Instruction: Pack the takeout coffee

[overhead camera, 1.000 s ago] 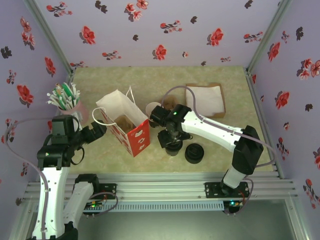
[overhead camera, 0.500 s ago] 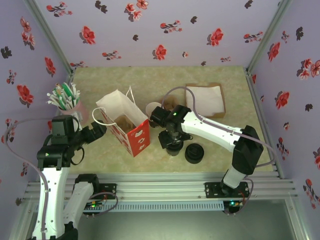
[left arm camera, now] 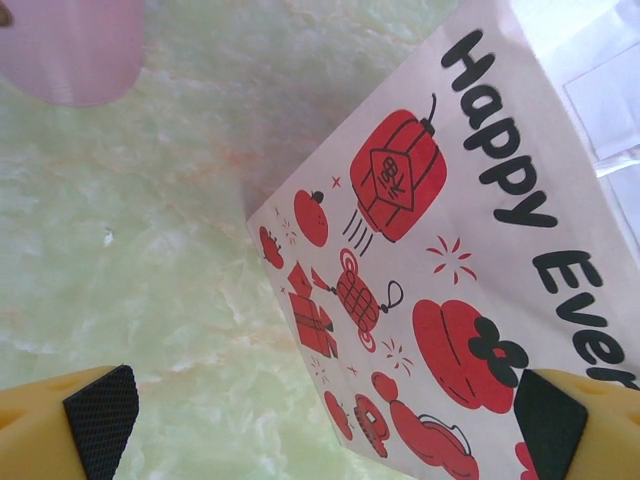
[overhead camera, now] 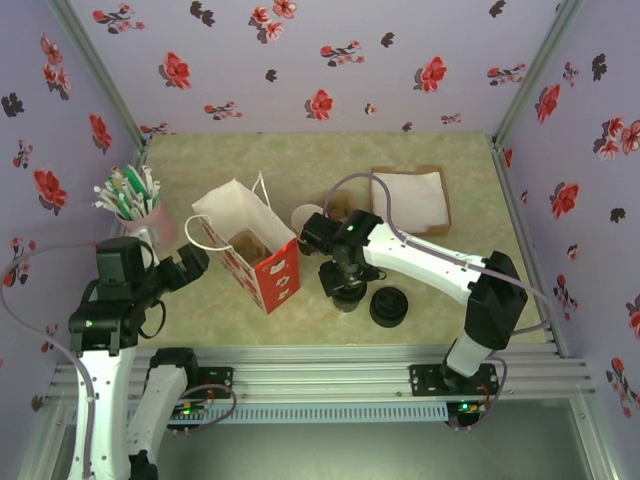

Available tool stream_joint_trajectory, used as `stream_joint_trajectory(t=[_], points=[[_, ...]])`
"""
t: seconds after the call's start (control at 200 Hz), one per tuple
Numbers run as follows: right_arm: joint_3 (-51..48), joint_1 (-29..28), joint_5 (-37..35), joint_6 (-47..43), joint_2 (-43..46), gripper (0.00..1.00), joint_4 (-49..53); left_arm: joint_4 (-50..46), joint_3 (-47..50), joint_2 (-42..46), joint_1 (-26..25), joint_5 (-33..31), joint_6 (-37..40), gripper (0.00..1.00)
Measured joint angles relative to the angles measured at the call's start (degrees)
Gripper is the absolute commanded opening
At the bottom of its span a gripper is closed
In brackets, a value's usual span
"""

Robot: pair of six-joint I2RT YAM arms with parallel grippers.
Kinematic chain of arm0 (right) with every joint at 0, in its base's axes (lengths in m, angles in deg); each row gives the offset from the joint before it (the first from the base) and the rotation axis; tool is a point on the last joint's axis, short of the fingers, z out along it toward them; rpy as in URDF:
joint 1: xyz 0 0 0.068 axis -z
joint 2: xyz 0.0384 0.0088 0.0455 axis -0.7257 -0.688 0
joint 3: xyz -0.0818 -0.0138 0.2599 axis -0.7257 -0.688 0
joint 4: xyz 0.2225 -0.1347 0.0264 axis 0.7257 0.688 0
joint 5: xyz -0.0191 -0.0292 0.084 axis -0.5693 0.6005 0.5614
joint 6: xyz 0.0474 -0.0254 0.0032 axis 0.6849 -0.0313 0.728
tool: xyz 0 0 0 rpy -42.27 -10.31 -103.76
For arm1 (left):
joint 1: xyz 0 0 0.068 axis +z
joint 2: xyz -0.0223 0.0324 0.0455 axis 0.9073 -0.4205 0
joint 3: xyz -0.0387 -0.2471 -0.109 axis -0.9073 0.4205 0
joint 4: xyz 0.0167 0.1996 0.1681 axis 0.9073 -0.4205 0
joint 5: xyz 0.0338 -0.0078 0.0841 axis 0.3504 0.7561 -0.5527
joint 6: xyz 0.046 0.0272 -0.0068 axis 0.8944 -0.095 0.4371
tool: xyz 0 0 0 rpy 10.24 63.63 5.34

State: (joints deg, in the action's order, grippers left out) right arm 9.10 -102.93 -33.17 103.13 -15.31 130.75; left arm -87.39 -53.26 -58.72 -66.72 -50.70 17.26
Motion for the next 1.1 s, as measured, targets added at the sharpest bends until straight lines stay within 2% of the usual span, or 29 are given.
stream_joint_trajectory(t=[0.24, 0.425, 0.495, 0.59, 0.77, 0.91, 0.99, 1.1], points=[[-0.02, 0.00, 0.00, 0.02, 0.94, 0.71, 0.02, -1.62, -7.32, -0.26, 0.00, -1.33, 0.35, 0.99], [-0.02, 0.00, 0.00, 0.00, 2.62, 0.71, 0.04, -2.29, -15.74, -6.54, 0.00, -1.73, 1.86, 0.98], [-0.02, -0.02, 0.02, 0.00, 3.37, 0.71, 0.04, -2.10, -19.34, -10.54, 0.00, -1.77, 2.51, 0.94], [-0.02, -0.24, 0.00, 0.00, 4.39, 0.71, 0.09, -1.86, -24.20, -16.44, 0.04, -1.92, 3.48, 0.83], [-0.02, -0.61, 0.04, 0.00, 6.56, 0.71, 0.28, -0.37, -32.52, -28.52, 0.33, -2.14, 4.98, 0.67], [-0.02, -0.68, 0.04, -0.02, 8.28, 0.71, 0.46, 1.53, -34.25, -36.20, 2.25, -2.14, 5.31, 0.64], [-0.02, -0.94, 0.07, -0.02, 9.18, 0.71, 0.52, 2.23, -34.18, -40.28, 4.98, -2.05, 5.29, 0.59], [-0.02, -1.64, 0.09, -0.02, 10.49, 0.71, 0.90, 3.78, -33.68, -45.35, 8.39, -1.86, 4.96, 0.57]])
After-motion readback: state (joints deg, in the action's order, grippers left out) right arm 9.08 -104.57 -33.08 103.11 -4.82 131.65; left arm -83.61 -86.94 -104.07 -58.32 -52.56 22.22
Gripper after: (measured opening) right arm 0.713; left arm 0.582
